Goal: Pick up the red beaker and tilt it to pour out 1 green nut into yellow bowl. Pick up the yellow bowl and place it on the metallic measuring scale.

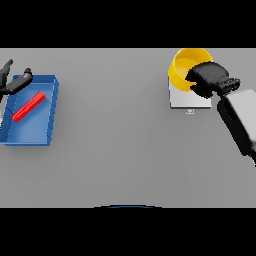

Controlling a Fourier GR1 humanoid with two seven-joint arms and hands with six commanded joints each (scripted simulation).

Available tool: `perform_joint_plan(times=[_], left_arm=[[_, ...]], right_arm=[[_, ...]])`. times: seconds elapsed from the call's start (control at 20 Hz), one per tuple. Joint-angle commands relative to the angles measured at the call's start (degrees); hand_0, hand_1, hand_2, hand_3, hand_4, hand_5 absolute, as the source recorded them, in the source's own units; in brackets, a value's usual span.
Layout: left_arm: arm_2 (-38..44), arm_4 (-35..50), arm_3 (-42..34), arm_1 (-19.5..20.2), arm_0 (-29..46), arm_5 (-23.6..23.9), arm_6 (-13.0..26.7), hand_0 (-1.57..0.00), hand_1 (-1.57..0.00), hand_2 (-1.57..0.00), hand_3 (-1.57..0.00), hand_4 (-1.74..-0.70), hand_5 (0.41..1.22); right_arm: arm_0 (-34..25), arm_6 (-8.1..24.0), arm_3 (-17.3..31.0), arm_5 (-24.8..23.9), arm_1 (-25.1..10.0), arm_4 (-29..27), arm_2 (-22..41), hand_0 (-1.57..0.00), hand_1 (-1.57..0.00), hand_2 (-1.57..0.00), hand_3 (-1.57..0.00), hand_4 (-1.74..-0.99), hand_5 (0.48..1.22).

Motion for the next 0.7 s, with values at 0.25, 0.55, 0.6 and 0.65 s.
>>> perform_joint_plan(times=[0.25, 0.55, 0.6, 0.65], left_arm=[[-0.2, -0.5, -0.4, 0.2, 1.0, 0.4, -0.4, 0.0, 0.0, 0.0, 0.0, -0.86, 0.809], [-0.4, -0.5, 0.4, 0.3, 0.0, -0.6, -0.6, 0.0, 0.0, 0.0, 0.0, -0.84, 0.783], [-0.5, -0.5, -0.4, 0.5, 0.6, -0.5, -0.5, 0.0, 0.0, 0.0, 0.0, -0.84, 0.78], [-0.5, -0.5, -0.6, 0.6, 0.5, -0.5, 0.1, 0.0, 0.0, 0.0, 0.0, -0.84, 0.779]], right_arm=[[0.4, -2.3, 6.1, -2.7, 1.4, 0.1, 0.1, -1.57, -1.57, -1.39, -1.37, -1.741, 1.221], [-0.4, -2.5, 9.5, -3.2, 2.2, 0.3, 0.3, -1.57, -1.57, -1.37, -1.45, -1.741, 1.221], [-0.2, -2.7, 9.6, -3.3, 2.2, 0.1, 0.2, -1.57, -1.57, -1.4, -1.38, -1.741, 1.221], [-0.2, -2.7, 9.3, -2.9, 1.9, -0.2, 0.0, -1.57, -1.5, -1.44, -1.25, -1.741, 1.221]])
